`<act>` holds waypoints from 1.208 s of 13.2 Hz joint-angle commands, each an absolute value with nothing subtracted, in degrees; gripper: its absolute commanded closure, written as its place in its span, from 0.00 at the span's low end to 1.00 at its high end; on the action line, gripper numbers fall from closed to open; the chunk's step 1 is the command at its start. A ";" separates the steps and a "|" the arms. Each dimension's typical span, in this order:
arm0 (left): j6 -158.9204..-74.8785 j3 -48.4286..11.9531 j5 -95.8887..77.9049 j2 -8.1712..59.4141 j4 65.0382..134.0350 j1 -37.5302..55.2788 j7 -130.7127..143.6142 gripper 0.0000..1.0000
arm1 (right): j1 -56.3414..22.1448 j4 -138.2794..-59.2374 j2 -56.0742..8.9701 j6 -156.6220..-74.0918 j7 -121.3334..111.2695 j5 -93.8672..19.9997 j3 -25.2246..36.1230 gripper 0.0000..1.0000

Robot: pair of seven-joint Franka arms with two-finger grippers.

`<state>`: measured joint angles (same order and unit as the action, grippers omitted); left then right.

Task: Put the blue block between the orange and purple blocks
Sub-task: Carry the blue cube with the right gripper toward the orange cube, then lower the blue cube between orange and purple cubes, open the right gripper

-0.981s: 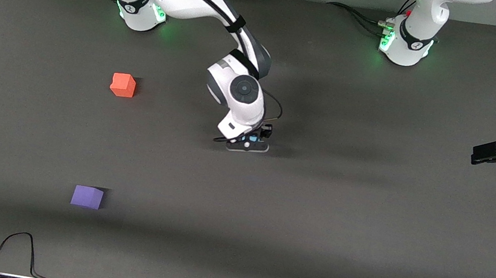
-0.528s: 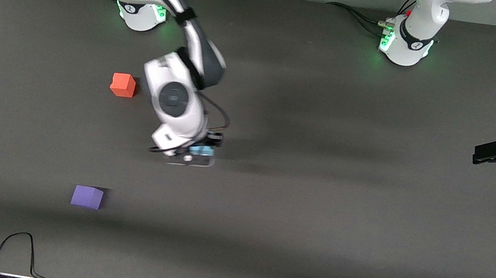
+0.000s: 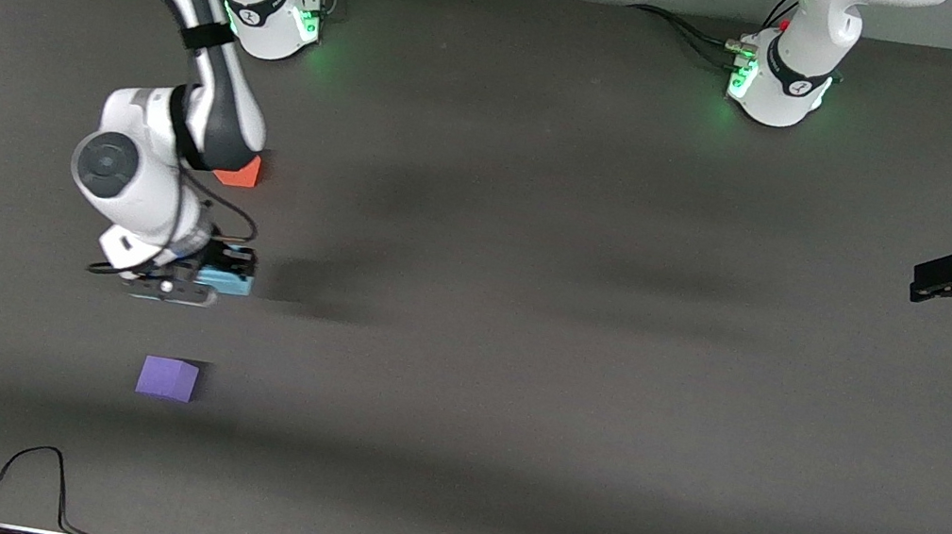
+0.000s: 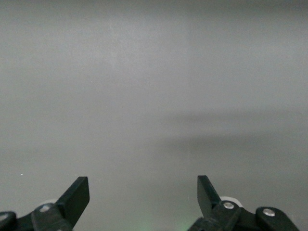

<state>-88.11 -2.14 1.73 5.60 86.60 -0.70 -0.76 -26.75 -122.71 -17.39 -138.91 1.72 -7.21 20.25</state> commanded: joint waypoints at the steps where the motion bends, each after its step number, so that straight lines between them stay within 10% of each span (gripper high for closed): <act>1: -90.71 -2.11 2.37 -0.35 93.16 0.00 -1.58 0.00 | -26.46 -126.65 -18.27 -141.94 -11.12 -16.49 24.16 0.63; 8: -88.96 0.79 1.41 0.08 90.89 3.25 -1.67 0.00 | -27.77 -126.65 -24.79 -143.79 -14.24 -23.03 24.34 0.61; 9: -87.64 0.70 1.41 0.44 90.18 3.34 -1.84 0.00 | -27.69 -126.56 -24.87 -143.79 -14.15 -23.03 24.35 0.52; 11: -87.28 0.70 1.32 0.70 90.00 3.51 -1.85 0.00 | -27.60 -126.56 -24.87 -143.79 -13.71 -23.03 24.35 0.00; 16: -87.19 0.70 1.32 1.05 90.00 3.60 -1.85 0.00 | -27.69 -126.39 -20.41 -143.18 -13.80 -23.03 24.87 0.00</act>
<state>-88.18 -0.26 1.53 0.90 90.44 2.45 -1.01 -27.14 -126.23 -23.89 -143.43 -13.09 -21.52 24.22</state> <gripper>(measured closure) 0.000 0.000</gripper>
